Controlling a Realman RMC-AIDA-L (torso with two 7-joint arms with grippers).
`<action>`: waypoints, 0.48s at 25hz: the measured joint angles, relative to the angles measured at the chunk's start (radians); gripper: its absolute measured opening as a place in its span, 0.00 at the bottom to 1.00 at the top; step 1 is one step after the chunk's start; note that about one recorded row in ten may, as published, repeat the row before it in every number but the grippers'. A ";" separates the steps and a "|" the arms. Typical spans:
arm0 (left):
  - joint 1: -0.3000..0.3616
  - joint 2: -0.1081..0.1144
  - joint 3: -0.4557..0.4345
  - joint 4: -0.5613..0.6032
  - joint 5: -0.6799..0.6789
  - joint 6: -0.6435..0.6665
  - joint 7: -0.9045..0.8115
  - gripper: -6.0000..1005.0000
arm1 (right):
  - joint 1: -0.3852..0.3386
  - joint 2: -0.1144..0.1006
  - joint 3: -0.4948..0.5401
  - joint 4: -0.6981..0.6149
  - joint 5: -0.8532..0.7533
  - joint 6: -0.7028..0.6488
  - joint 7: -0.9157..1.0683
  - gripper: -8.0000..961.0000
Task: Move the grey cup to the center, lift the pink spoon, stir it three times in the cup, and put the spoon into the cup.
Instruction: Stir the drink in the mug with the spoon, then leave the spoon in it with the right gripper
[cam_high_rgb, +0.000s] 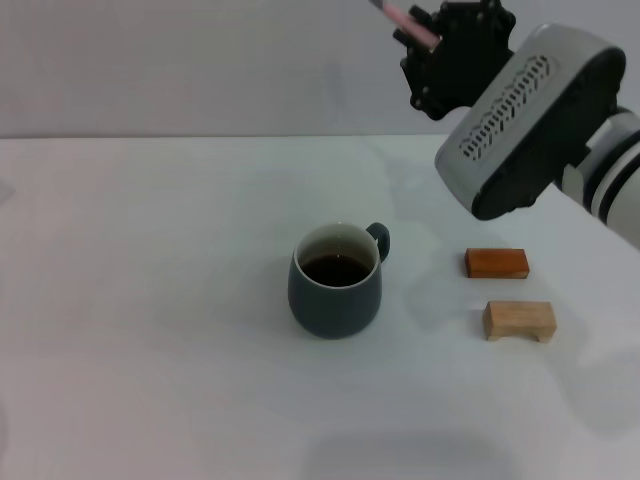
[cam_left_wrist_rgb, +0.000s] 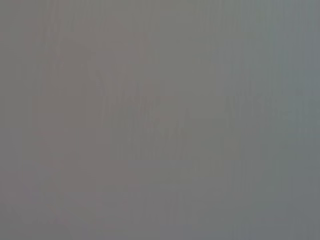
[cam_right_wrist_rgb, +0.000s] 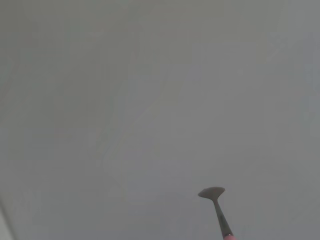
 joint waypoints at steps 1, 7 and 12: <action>0.000 0.000 0.000 0.000 0.000 0.000 0.000 0.00 | 0.000 0.000 0.000 0.000 0.000 0.000 0.000 0.17; -0.004 0.000 0.000 0.001 0.001 0.000 -0.001 0.00 | 0.011 -0.001 -0.041 -0.066 0.021 -0.126 0.012 0.17; -0.005 0.000 0.000 0.002 0.001 0.000 -0.002 0.00 | 0.012 -0.005 -0.089 -0.115 0.088 -0.268 0.020 0.17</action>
